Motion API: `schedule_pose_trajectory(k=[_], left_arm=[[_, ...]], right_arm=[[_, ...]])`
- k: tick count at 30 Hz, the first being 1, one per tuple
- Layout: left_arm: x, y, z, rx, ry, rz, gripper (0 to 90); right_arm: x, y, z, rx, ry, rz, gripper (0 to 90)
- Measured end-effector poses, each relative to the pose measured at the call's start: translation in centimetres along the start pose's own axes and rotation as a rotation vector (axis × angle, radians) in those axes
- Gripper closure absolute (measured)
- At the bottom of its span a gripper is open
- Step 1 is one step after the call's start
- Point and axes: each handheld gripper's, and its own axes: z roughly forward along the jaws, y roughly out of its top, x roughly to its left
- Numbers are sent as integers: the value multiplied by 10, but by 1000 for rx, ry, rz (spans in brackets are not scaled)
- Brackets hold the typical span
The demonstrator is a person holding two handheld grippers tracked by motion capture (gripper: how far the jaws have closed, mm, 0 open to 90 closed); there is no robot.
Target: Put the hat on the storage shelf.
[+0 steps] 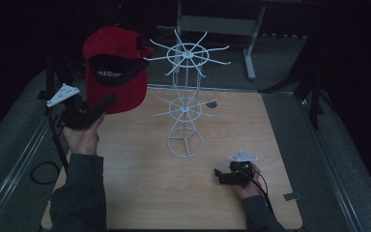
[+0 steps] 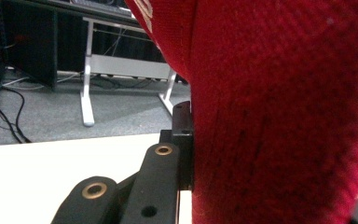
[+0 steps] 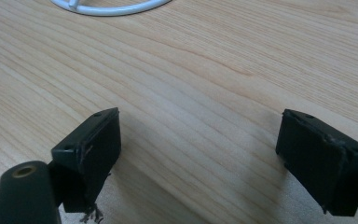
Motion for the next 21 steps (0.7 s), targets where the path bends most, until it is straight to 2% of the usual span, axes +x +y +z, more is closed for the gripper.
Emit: schedule_pose_trajectory(k=[8, 21], left_arm=[[-4, 8, 4, -13, 2, 13, 838], [-6, 15, 9, -35, -4, 1, 838]], right_arm=[[0, 0, 0, 0, 0, 0, 137], [0, 0, 0, 0, 0, 0, 137]])
